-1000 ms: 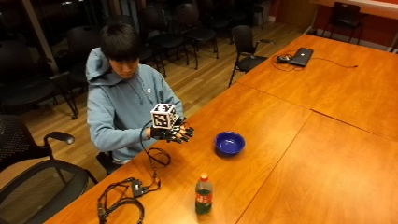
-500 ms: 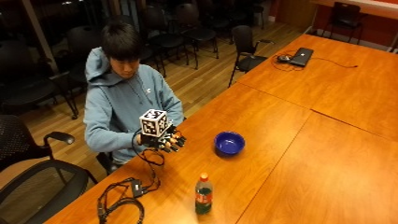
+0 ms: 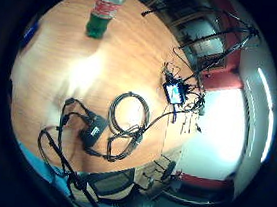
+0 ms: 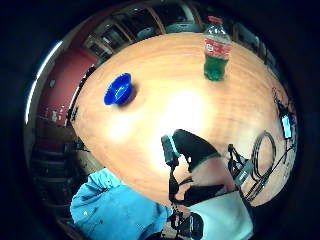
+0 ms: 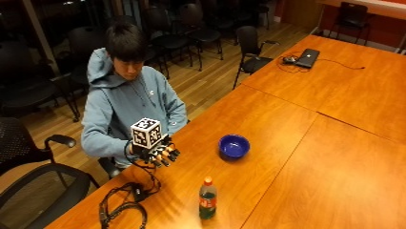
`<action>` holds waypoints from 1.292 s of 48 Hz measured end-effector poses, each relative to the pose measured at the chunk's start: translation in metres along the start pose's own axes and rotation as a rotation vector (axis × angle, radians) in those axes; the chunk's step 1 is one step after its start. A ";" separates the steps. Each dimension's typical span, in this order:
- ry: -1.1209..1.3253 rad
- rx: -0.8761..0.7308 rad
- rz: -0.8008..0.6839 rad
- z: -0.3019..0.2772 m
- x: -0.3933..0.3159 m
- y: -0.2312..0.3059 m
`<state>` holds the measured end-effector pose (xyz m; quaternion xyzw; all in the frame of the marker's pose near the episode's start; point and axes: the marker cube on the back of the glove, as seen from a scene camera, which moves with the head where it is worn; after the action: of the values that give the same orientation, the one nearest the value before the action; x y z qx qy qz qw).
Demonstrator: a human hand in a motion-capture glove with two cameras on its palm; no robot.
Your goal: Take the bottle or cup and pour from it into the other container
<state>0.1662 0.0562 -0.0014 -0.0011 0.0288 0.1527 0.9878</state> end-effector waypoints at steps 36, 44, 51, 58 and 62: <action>-0.333 0.118 0.120 0.015 0.076 -0.026; -0.525 0.212 0.175 0.026 0.086 -0.046; -0.715 0.265 0.221 0.039 0.088 -0.063; -0.823 0.299 0.241 0.050 0.089 -0.080; -0.873 0.310 0.257 0.054 0.090 -0.091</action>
<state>0.2824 -0.0029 0.0472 0.2139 -0.3662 0.2536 0.8694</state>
